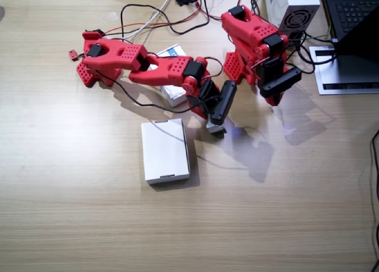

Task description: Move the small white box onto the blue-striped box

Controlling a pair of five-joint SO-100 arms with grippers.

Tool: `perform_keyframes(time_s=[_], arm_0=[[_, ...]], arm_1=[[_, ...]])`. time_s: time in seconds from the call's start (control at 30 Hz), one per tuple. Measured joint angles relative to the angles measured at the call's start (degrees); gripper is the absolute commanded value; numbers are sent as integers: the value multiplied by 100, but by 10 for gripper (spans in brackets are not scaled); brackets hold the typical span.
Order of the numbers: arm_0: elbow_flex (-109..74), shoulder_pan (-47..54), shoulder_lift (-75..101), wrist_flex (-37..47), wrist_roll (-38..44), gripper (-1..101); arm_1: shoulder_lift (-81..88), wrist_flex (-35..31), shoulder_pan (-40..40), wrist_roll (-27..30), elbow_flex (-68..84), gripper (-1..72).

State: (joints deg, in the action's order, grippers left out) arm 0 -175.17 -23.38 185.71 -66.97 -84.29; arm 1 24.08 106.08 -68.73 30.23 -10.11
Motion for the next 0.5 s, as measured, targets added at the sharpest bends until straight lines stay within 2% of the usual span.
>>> perform_keyframes(time_s=[0.23,0.33,0.5], arm_0=[[0,9,0,0,0,-1],[0,9,0,0,0,-1],[0,9,0,0,0,-1]], arm_1=[[1942,9,132,0,940,188],[3067,9,896,26,1934,195],[4729,9,2206,800,4368,204]])
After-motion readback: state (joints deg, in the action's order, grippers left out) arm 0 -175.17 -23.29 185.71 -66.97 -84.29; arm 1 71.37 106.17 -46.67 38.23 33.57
